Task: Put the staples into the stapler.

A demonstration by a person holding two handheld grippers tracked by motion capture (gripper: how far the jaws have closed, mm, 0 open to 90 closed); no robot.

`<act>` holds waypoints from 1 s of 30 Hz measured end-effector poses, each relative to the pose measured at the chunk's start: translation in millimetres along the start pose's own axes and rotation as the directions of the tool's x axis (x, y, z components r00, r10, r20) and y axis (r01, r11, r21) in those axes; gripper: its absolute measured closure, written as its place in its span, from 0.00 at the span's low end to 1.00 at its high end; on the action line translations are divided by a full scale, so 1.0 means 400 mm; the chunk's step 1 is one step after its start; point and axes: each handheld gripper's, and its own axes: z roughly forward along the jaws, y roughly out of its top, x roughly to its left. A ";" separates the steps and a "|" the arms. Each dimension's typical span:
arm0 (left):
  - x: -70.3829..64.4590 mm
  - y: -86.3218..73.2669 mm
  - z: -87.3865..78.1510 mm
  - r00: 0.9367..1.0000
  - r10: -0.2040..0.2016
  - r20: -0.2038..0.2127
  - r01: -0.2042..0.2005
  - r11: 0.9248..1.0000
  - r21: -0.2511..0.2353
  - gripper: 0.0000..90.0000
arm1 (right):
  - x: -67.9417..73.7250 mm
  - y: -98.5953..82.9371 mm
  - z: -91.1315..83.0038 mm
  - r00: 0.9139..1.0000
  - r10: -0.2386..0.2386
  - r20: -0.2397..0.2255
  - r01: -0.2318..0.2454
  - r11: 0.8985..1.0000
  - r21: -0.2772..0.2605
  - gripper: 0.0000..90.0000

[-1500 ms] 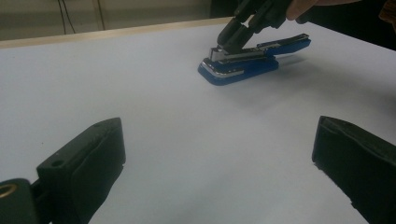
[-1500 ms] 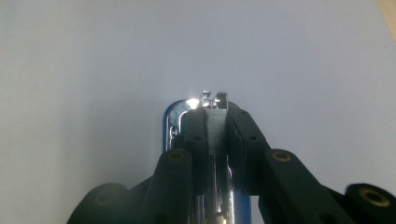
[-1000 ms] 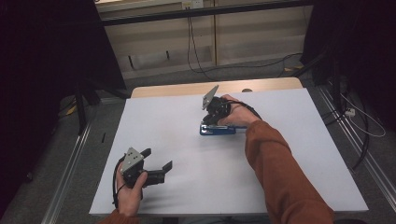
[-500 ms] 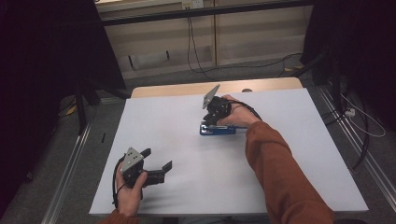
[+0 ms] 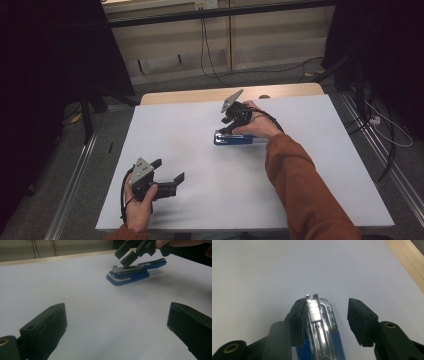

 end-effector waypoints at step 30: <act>0.000 0.000 0.002 1.000 0.000 -0.002 0.000 1.000 0.007 0.03 | 0.032 -0.077 -0.069 0.953 0.265 0.149 -0.243 0.958 -0.151 0.07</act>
